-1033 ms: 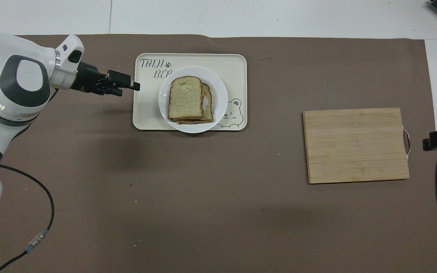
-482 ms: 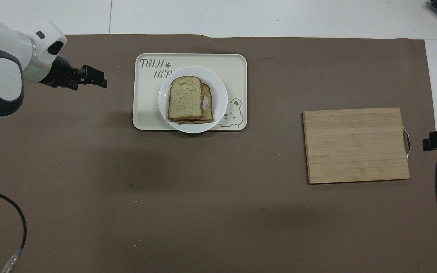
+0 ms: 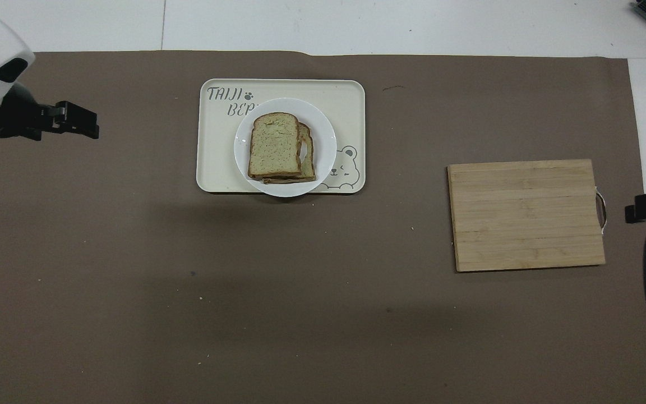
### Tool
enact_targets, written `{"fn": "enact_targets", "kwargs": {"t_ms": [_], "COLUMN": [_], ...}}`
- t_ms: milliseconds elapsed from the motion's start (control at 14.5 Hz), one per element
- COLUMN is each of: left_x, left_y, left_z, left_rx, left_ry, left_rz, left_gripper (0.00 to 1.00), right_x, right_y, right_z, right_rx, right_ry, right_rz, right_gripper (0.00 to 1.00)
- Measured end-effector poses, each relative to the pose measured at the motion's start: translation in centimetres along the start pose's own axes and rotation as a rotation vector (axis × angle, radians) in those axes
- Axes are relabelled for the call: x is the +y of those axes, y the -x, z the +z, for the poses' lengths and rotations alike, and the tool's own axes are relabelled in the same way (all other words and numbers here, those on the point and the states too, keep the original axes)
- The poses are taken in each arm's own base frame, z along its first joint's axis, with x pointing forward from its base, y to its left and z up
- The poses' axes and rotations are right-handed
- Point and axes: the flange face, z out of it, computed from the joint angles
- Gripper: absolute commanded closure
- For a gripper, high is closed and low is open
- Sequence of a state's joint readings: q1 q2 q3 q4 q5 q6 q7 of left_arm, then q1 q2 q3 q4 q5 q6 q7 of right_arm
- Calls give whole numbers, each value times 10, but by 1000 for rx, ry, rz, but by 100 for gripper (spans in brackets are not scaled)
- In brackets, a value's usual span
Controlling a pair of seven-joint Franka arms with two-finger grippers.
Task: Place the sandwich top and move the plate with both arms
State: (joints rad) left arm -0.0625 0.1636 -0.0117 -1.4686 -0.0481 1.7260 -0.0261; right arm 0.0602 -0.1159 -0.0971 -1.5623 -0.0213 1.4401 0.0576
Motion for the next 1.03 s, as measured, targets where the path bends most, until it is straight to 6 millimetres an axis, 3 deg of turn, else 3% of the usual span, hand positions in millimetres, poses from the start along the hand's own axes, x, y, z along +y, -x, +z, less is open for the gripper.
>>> {"fn": "enact_targets", "kwargs": {"t_ms": [207, 344, 551, 1033], "left_x": [-21, -42, -48, -19], "left_y": [32, 44, 46, 46], "left_z": [-48, -60, -58, -52], "left_rx": [-16, -24, -32, -47], "left_ry": [-13, -20, -36, -48], "left_rz": [-39, -67, -48, 17], "left_gripper": [0, 0, 0, 0], "right_x": [0, 0, 0, 0], "right_y": [0, 0, 0, 0], "right_z": [0, 0, 0, 0], "right_rx": [0, 0, 0, 0], "right_ry": [0, 0, 0, 0], "right_rz": [0, 0, 0, 0], "right_gripper": [0, 0, 0, 0]}}
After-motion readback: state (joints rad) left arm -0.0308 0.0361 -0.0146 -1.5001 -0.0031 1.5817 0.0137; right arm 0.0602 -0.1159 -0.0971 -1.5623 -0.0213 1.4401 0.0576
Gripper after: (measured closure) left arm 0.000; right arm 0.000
